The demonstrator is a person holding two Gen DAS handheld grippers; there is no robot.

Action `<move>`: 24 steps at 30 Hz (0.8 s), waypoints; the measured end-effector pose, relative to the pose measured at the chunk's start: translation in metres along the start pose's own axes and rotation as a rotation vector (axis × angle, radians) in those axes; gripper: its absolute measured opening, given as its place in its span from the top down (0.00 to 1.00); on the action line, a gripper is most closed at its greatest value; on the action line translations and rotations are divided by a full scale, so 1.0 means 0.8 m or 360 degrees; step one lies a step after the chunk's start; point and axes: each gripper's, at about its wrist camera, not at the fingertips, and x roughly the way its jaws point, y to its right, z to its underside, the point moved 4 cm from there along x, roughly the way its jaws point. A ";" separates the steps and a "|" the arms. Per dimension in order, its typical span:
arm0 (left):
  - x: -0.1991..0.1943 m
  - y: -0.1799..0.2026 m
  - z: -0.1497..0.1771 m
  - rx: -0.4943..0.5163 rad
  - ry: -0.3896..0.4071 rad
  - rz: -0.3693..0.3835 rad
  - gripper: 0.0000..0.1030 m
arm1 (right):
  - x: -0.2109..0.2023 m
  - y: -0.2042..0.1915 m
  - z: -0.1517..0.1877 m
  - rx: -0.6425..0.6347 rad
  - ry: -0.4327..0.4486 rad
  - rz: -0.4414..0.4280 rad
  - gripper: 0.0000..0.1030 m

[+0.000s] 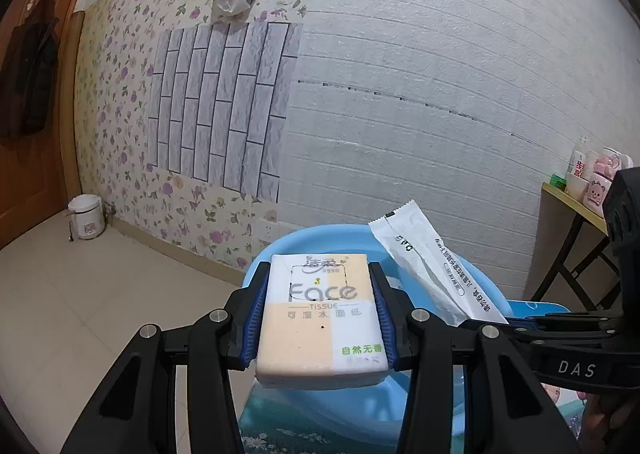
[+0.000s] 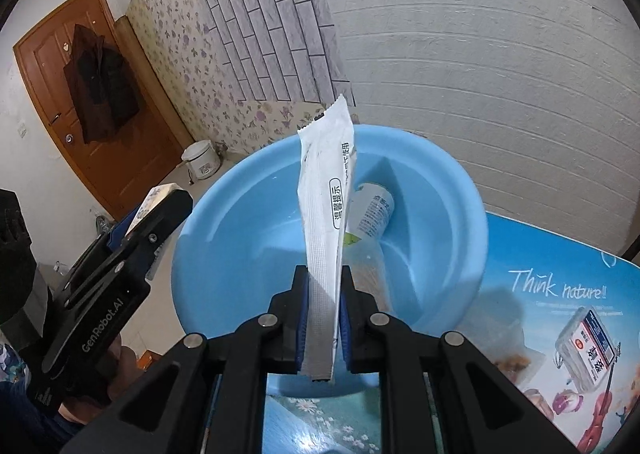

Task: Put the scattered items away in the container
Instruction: 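Carry both items to the basin and open the left tool over it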

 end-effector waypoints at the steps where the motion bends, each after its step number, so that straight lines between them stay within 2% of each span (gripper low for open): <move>1: 0.001 0.000 0.000 0.0001 0.0001 0.0001 0.57 | 0.002 0.000 -0.001 -0.0001 0.0001 0.0000 0.87; 14: 0.029 0.007 0.002 0.0018 -0.0087 0.0032 0.56 | 0.008 0.003 -0.009 0.0038 0.0009 -0.0009 0.86; 15: 0.030 0.007 0.001 0.0019 -0.0093 0.0036 0.55 | 0.008 0.004 -0.009 0.0038 0.0008 -0.0011 0.86; 17: 0.029 0.009 -0.001 0.0029 -0.0072 0.0032 0.43 | 0.008 0.007 -0.008 0.0047 0.0005 -0.0017 0.86; 20: 0.026 0.012 -0.004 0.0063 -0.0021 0.0010 0.32 | 0.011 0.007 -0.006 0.0050 -0.0002 -0.0019 0.87; 24: 0.027 0.010 -0.001 0.0053 -0.0037 0.0004 0.30 | 0.012 0.007 -0.002 0.0053 -0.0008 -0.0028 0.86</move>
